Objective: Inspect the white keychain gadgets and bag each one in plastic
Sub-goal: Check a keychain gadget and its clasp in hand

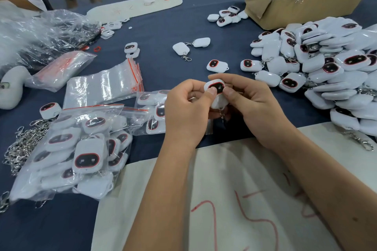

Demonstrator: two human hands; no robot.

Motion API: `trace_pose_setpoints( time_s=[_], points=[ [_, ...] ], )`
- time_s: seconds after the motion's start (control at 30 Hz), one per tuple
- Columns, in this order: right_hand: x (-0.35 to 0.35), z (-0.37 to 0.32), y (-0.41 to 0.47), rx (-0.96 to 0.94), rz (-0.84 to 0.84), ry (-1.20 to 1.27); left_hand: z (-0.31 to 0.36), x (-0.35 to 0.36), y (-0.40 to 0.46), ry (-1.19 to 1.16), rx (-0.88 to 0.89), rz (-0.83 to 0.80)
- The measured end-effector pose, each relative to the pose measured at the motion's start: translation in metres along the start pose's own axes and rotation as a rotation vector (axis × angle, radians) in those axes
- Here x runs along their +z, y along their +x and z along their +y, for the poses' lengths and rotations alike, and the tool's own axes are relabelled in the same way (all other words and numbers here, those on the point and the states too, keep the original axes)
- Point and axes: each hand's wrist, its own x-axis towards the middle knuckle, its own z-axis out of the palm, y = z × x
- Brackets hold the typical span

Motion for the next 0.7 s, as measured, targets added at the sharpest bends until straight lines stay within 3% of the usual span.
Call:
trace_pose_setpoints(
  time_s=[0.3, 0.7],
  points=[
    [0.0014, -0.0007, -0.0023, -0.009, -0.023, -0.058, -0.0024, 0.0009, 0.0019, -0.006, 0.097, 0.057],
    [-0.0001, 0.0012, -0.0016, 0.063, 0.037, -0.113, -0.0024, 0.0, -0.0009, 0.079, 0.16, -0.011]
  ],
)
